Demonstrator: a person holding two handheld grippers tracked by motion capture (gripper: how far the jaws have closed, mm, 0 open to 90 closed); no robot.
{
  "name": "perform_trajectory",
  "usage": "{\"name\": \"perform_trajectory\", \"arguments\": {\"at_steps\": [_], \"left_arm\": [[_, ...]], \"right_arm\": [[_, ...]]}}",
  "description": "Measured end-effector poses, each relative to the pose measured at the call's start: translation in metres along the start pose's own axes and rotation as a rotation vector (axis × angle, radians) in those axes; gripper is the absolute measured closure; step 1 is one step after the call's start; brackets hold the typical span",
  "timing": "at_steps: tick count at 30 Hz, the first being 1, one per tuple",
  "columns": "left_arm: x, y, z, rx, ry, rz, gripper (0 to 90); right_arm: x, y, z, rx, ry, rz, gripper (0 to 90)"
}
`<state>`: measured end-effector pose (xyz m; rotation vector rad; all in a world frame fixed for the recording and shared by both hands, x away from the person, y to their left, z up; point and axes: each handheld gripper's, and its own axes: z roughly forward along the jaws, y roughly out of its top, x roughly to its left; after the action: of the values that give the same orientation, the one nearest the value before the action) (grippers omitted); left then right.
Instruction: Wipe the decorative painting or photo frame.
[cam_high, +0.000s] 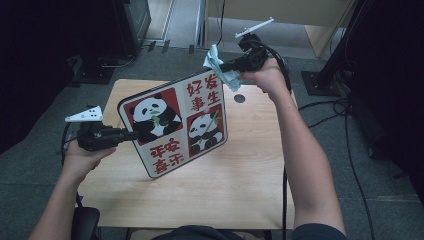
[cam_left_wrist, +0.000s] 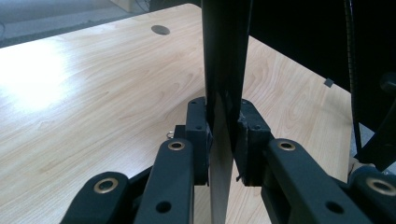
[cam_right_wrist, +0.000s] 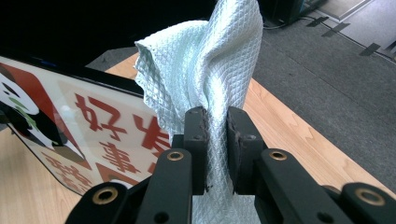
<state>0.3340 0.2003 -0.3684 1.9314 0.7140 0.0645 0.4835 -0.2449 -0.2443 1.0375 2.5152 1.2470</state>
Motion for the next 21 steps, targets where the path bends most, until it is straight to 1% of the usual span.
{"name": "perform_trajectory", "arguments": {"at_steps": [4, 11, 13, 17, 20, 21], "left_arm": [[0.0, 0.001, 0.0, 0.003, 0.003, -0.001, 78.0], [0.0, 0.001, 0.0, 0.004, 0.004, -0.001, 78.0], [0.0, 0.001, 0.0, 0.004, 0.005, -0.002, 78.0], [0.0, 0.0, 0.0, 0.005, 0.004, 0.0, 78.0], [0.0, 0.0, 0.0, 0.004, 0.003, -0.001, 78.0], [0.0, 0.0, 0.0, 0.003, 0.003, -0.002, 78.1]], "right_arm": [[-0.005, -0.006, 0.0, -0.019, 0.019, 0.022, 80.1], [-0.009, -0.012, 0.002, -0.026, 0.018, 0.034, 80.1], [-0.009, -0.014, 0.002, -0.036, 0.02, 0.037, 80.2], [-0.011, -0.018, 0.003, -0.059, 0.035, 0.054, 80.2], [-0.015, -0.024, 0.004, -0.084, 0.061, 0.072, 80.2], [-0.016, -0.025, 0.004, -0.088, 0.065, 0.071, 80.2]]}}
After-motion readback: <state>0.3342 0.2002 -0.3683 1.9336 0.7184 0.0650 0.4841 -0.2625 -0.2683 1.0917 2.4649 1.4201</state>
